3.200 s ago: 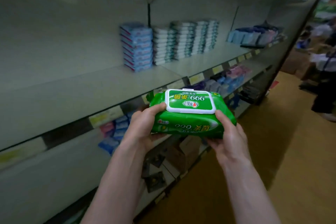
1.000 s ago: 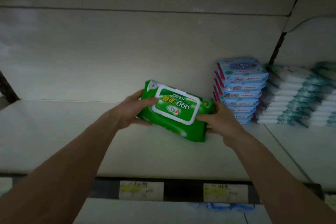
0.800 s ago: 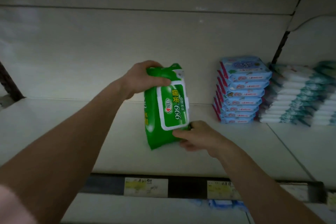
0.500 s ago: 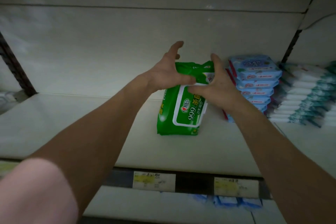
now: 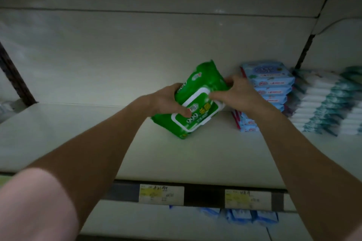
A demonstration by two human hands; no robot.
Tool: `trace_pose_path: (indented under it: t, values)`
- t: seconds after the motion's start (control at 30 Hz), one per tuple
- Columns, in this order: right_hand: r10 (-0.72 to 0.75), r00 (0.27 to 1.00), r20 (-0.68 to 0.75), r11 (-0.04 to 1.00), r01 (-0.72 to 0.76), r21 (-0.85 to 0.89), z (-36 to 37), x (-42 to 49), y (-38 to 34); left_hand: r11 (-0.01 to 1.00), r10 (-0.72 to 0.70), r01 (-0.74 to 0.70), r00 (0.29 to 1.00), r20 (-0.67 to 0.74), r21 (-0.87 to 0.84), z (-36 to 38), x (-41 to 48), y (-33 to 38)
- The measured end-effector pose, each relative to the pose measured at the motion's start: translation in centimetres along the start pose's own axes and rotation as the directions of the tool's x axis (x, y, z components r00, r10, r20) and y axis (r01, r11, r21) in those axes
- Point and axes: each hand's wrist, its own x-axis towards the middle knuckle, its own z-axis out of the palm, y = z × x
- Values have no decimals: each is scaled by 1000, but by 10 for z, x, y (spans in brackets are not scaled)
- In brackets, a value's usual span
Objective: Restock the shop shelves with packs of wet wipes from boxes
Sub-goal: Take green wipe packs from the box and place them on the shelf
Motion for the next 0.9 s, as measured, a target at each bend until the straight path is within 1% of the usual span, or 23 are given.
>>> trace_pose_path:
  t: [0.03, 0.07, 0.1, 0.13, 0.17, 0.2, 0.23, 0.27, 0.33, 0.37, 0.4, 0.47, 0.53, 0.6, 0.67, 0.7, 0.8, 0.83, 0.9]
  values:
    - [53, 997, 47, 998, -52, -32, 2, -2, 9, 991, -12, 11, 1000, 5, 132, -4, 3, 5]
    - [103, 990, 95, 993, -97, -62, 8, -4, 19, 959, -25, 20, 1000, 16, 283, -4, 6, 7]
    - [140, 982, 125, 988, -131, -79, 15, -5, 28, 899, -36, 23, 999, 21, 437, 0, 9, 7]
    - [151, 980, 126, 987, -143, -71, 22, -5, 36, 824, -32, 22, 999, 7, 565, 7, 12, 6]
    - [137, 985, 105, 989, -129, -76, 28, -5, 38, 760, 1, 14, 1000, -24, 649, 14, 14, 5]
    - [97, 992, 77, 991, -90, -94, 33, -3, 39, 718, 38, 6, 998, -47, 696, 18, 18, 4]
    - [39, 997, 65, 987, -28, -161, 36, -2, 37, 691, 59, 0, 997, -56, 723, 19, 20, 3]
    - [-21, 996, 81, 965, 41, -258, 38, 0, 37, 666, 45, 14, 997, -60, 746, 18, 21, 1]
    - [-119, 986, 118, 886, 159, -436, 40, -2, 38, 594, -48, 93, 996, -81, 799, 10, 19, -4]
    - [-158, 981, 116, 850, 195, -489, 40, -4, 39, 574, -109, 145, 989, -101, 806, 7, 16, -6]
    - [-184, 978, 98, 832, 208, -514, 40, -5, 41, 578, -156, 190, 980, -121, 794, 5, 14, -8]
    - [-213, 975, 66, 800, 213, -561, 41, -4, 42, 625, -153, 211, 977, -147, 752, 7, 12, -11]
    - [-219, 974, 61, 748, 208, -630, 37, -2, 40, 649, -80, 191, 980, -184, 736, 14, 16, -12]
    - [-223, 974, 41, 676, 185, -713, 33, 2, 37, 663, -14, 168, 977, -213, 729, 22, 24, -13]
    - [-219, 975, 29, 591, 156, -792, 30, 4, 33, 665, -3, 161, 977, -213, 730, 27, 32, -11]
    - [-212, 977, 27, 559, 143, -817, 30, 4, 32, 644, -9, 171, 976, -216, 745, 28, 35, -9]
    - [-227, 973, 28, 485, 138, -863, 30, 8, 30, 506, 12, 236, 960, -281, 830, 31, 43, -2]
    - [-238, 971, 31, 478, 145, -867, 29, 10, 32, 481, 26, 260, 950, -310, 838, 33, 45, -2]
    - [-245, 969, 38, 499, 160, -852, 27, 16, 36, 485, 32, 287, 938, -345, 826, 38, 48, -2]
